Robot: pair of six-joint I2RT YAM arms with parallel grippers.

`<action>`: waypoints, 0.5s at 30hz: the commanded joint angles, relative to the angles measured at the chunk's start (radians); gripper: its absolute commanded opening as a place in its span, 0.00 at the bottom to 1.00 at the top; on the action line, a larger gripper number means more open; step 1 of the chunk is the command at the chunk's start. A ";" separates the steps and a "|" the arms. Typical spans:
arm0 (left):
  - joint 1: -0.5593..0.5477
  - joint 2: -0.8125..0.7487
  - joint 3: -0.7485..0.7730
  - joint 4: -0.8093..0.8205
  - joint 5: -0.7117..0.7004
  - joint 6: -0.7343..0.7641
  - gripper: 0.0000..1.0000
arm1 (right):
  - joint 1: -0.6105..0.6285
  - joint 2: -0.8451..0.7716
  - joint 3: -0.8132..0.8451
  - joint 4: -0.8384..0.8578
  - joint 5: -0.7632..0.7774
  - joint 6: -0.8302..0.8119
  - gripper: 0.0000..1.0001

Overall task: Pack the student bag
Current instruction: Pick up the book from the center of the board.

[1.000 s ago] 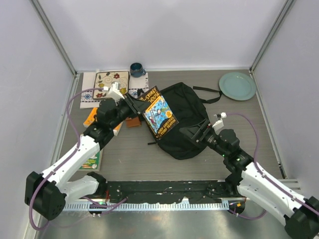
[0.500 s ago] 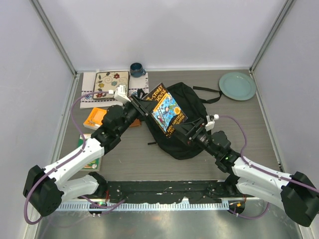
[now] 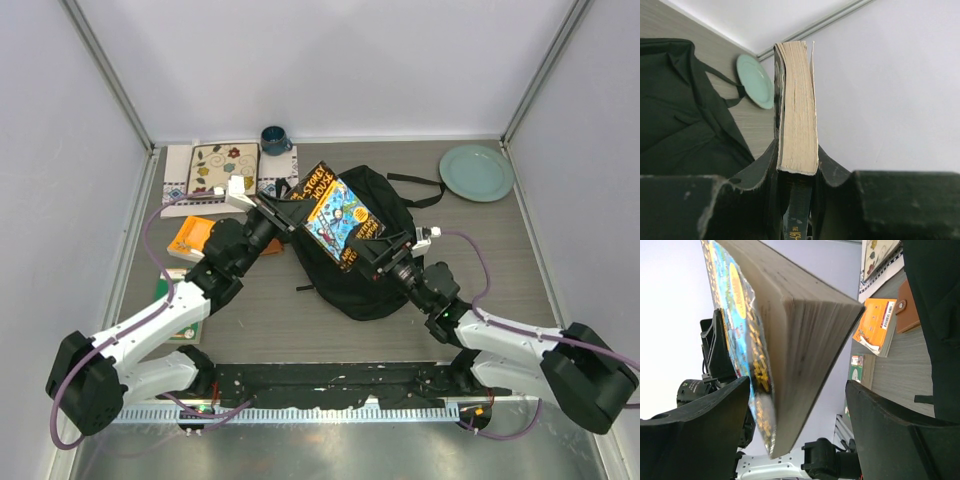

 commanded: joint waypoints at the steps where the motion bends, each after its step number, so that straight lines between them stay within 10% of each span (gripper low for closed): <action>1: -0.005 -0.019 0.000 0.202 0.025 -0.079 0.00 | 0.006 0.084 -0.005 0.298 0.030 0.005 0.82; 11: -0.004 -0.022 -0.085 0.245 0.031 -0.127 0.00 | 0.004 0.123 0.018 0.467 0.028 -0.035 0.79; 15: -0.004 -0.025 -0.095 0.237 0.028 -0.124 0.00 | 0.006 0.106 0.010 0.450 0.030 -0.043 0.46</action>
